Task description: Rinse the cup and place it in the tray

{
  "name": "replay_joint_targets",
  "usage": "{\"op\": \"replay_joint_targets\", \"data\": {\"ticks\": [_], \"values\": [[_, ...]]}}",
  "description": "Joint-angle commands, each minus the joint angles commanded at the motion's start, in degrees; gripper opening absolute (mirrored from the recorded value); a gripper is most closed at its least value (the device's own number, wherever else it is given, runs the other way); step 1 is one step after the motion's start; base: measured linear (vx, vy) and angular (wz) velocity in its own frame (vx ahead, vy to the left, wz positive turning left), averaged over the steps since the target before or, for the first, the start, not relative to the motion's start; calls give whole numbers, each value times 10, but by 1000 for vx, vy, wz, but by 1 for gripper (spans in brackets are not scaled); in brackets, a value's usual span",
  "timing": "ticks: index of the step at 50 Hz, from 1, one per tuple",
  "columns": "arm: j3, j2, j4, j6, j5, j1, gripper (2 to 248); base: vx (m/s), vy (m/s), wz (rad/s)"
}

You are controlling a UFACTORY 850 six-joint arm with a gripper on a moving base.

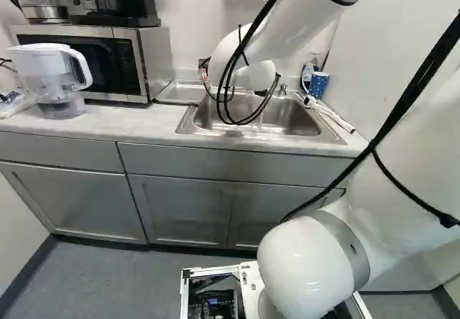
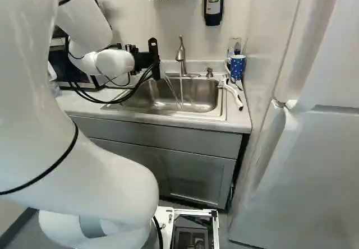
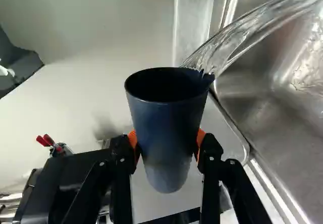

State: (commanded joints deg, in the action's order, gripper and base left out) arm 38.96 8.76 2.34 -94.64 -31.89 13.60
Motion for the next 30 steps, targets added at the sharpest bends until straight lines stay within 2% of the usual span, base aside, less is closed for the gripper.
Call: {"op": "replay_joint_targets", "data": {"ticks": [30], "values": [[0,0,0,-181,0,0,124,0,0,0]]}}
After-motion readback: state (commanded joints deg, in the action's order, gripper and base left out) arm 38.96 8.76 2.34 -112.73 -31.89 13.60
